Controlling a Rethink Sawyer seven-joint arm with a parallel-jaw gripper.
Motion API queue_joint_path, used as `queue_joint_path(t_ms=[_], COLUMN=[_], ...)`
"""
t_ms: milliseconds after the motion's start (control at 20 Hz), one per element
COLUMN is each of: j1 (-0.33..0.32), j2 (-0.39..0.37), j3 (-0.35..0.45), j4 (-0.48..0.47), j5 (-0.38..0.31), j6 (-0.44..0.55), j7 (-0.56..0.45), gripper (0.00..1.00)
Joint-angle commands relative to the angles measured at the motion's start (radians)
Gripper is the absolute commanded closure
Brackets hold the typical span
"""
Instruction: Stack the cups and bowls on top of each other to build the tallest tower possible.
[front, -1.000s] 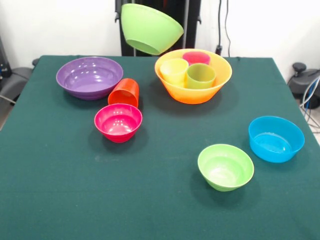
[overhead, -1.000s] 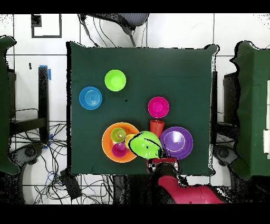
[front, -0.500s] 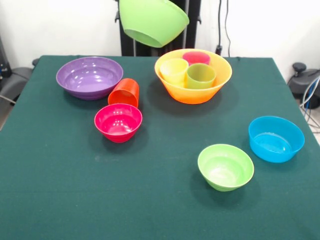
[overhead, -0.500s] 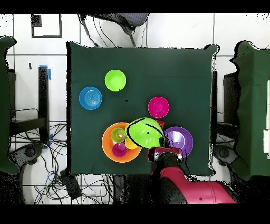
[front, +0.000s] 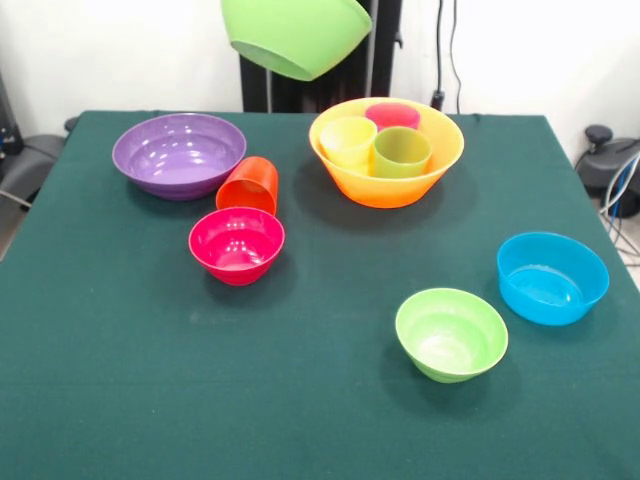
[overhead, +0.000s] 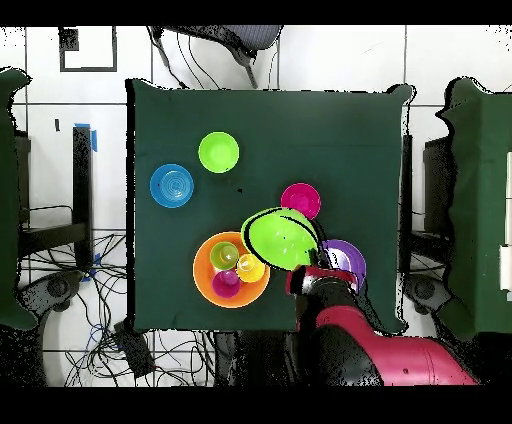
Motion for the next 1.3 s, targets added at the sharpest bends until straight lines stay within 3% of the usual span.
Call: queue_joint_path(t_ms=[50, 250, 450, 750, 1050, 1150, 1300], j1=[0.147, 0.241, 0.264, 0.231, 0.216, 0.216, 0.257], j2=[0.138, 0.256, 0.338, 0.350, 0.335, 0.345, 0.390], j3=[-0.064, -0.207, -0.206, -0.081, -0.061, -0.080, -0.176], j4=[-0.039, -0.088, -0.107, -0.096, -0.124, -0.132, -0.176], j5=[-0.056, -0.104, -0.060, 0.042, 0.088, 0.079, 0.029], j6=[0.184, 0.144, 0.128, 0.149, 0.216, 0.239, 0.333], j7=[0.019, 0.055, 0.063, 0.083, 0.049, 0.029, -0.018], gripper=[1.00, 1.00, 1.00, 1.00, 1.00, 1.00, 1.00])
